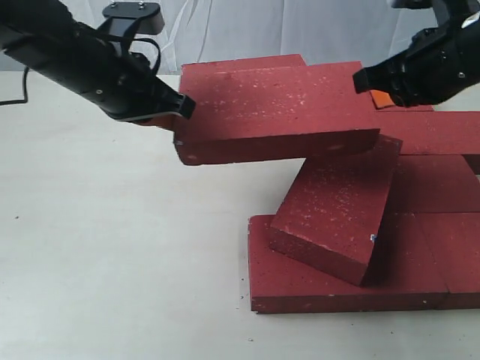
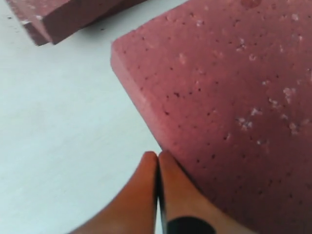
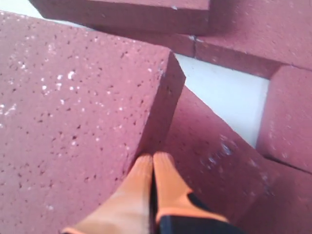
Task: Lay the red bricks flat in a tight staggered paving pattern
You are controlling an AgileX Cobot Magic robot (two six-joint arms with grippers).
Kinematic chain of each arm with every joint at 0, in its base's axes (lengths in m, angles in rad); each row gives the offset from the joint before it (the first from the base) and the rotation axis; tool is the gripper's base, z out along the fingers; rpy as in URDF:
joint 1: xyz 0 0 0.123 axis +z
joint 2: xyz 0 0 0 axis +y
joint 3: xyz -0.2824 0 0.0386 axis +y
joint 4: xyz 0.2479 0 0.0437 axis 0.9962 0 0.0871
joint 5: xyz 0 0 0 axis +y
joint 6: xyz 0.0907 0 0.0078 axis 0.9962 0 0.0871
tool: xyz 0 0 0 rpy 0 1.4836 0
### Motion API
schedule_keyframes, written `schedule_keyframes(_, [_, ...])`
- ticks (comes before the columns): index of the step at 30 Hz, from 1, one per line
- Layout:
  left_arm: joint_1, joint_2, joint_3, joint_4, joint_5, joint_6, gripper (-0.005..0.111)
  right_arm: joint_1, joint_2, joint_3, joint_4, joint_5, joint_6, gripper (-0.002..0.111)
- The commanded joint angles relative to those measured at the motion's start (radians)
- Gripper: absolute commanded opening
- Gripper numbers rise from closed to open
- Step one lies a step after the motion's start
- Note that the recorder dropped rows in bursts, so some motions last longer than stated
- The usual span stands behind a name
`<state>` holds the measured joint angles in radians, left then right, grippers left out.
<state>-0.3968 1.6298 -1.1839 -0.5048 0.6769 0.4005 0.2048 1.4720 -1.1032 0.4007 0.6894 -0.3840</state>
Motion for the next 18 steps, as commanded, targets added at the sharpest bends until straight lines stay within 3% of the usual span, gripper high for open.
schedule_keyframes(1, [0.051,-0.051,-0.006,0.036,0.075,-0.034,0.000,0.096,0.044,-0.046,0.077,-0.033,0.023,-0.001])
schedule_keyframes(11, [0.184,-0.069,0.030,0.128,0.102,-0.061,0.000,0.266,0.245,-0.205,0.084,-0.067,0.074,-0.001])
schedule_keyframes(18, [0.224,-0.052,0.033,0.147,0.051,-0.061,0.000,0.317,0.388,-0.327,0.082,-0.069,0.092,-0.001])
